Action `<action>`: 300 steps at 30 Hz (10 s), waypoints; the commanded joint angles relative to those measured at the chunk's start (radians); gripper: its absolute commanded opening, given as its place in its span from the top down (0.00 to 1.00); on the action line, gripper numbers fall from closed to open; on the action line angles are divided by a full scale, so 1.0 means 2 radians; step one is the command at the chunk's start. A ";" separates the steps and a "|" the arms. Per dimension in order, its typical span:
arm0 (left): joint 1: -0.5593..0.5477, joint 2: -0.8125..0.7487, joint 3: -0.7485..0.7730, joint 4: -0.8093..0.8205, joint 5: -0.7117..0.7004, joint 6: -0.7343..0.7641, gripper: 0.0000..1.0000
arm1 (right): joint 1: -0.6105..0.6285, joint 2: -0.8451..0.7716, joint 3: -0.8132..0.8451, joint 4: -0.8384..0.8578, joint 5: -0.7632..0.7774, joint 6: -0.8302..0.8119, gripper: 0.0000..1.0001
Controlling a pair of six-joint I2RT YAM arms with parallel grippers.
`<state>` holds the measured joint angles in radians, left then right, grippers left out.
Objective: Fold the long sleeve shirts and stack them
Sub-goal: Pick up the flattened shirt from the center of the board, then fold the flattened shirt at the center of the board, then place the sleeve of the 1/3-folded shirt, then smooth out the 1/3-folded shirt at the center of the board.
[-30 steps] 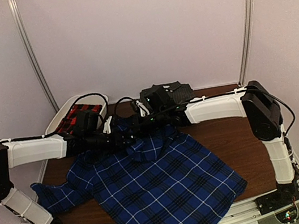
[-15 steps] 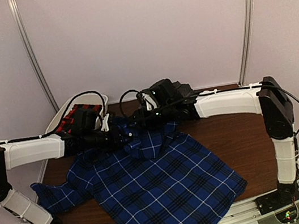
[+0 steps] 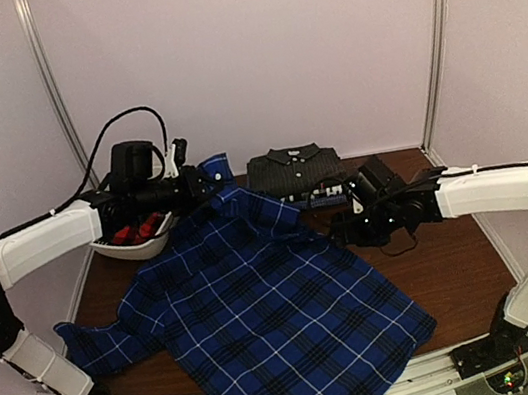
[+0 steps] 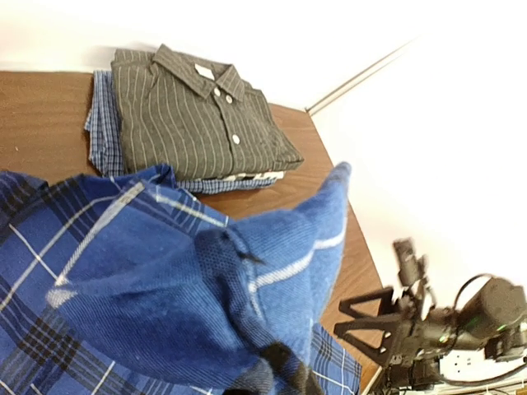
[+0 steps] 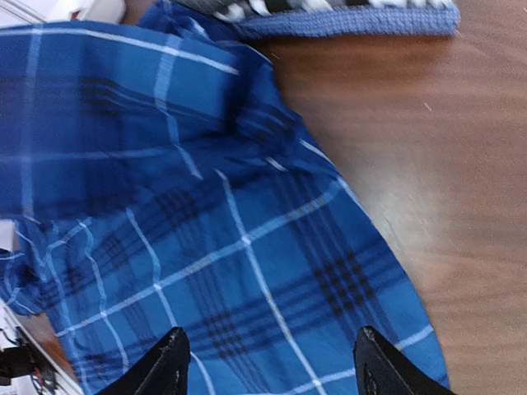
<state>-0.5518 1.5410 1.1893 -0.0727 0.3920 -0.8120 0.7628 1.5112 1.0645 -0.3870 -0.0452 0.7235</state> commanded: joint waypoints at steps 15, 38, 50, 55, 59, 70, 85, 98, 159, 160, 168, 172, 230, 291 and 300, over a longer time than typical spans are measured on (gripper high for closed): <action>0.049 -0.059 0.010 -0.074 -0.060 0.027 1.00 | 0.011 -0.135 -0.204 -0.143 0.071 0.114 0.34; 0.103 -0.065 -0.019 -0.073 -0.060 0.032 1.00 | 0.050 -0.172 -0.274 -0.172 0.044 0.151 0.50; 0.103 -0.058 -0.004 -0.065 -0.037 0.037 1.00 | 0.064 -0.205 -0.229 -0.198 0.060 0.140 1.00; 0.103 -0.075 0.010 -0.088 -0.052 0.042 1.00 | 0.106 -0.191 -0.162 -0.208 0.074 0.118 1.00; 0.103 -0.100 0.003 -0.116 -0.072 0.044 1.00 | 0.164 -0.145 -0.108 -0.221 0.082 0.108 1.00; 0.104 -0.219 -0.089 -0.205 -0.173 0.049 1.00 | 0.308 -0.027 -0.068 -0.191 0.047 0.092 1.00; 0.104 -0.302 -0.135 -0.281 -0.236 0.037 1.00 | 0.339 -0.017 -0.077 -0.145 0.006 0.067 1.00; 0.105 -0.352 -0.147 -0.341 -0.258 0.031 1.00 | 0.344 -0.005 -0.091 -0.064 -0.028 0.075 0.96; 0.068 -0.528 -0.257 -0.334 -0.010 -0.068 1.00 | 0.082 0.203 0.191 0.100 0.024 -0.076 0.66; 0.068 -0.528 -0.252 -0.338 -0.008 -0.067 1.00 | 0.077 0.226 0.211 0.104 0.006 -0.079 0.67; 0.068 -0.523 -0.236 -0.339 0.042 -0.050 1.00 | 0.052 0.378 0.352 0.134 -0.050 -0.090 0.69; 0.068 -0.524 -0.233 -0.339 0.058 -0.044 1.00 | 0.044 0.445 0.412 0.138 -0.071 -0.080 0.70; -0.148 0.161 -0.017 0.030 0.177 0.074 0.84 | 0.023 -0.057 -0.076 0.093 -0.044 -0.060 0.48; -0.058 -0.033 -0.164 -0.020 0.070 0.093 0.56 | 0.123 0.080 0.023 -0.137 0.006 0.048 1.00; -0.057 0.018 -0.123 -0.038 0.095 0.120 0.57 | 0.160 0.025 -0.029 -0.218 -0.009 0.108 1.00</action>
<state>-0.6739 1.5394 0.8993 -0.1493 0.5518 -0.6125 1.0622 1.6138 1.0733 -0.7235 -0.0635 0.8646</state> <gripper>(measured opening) 0.435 0.014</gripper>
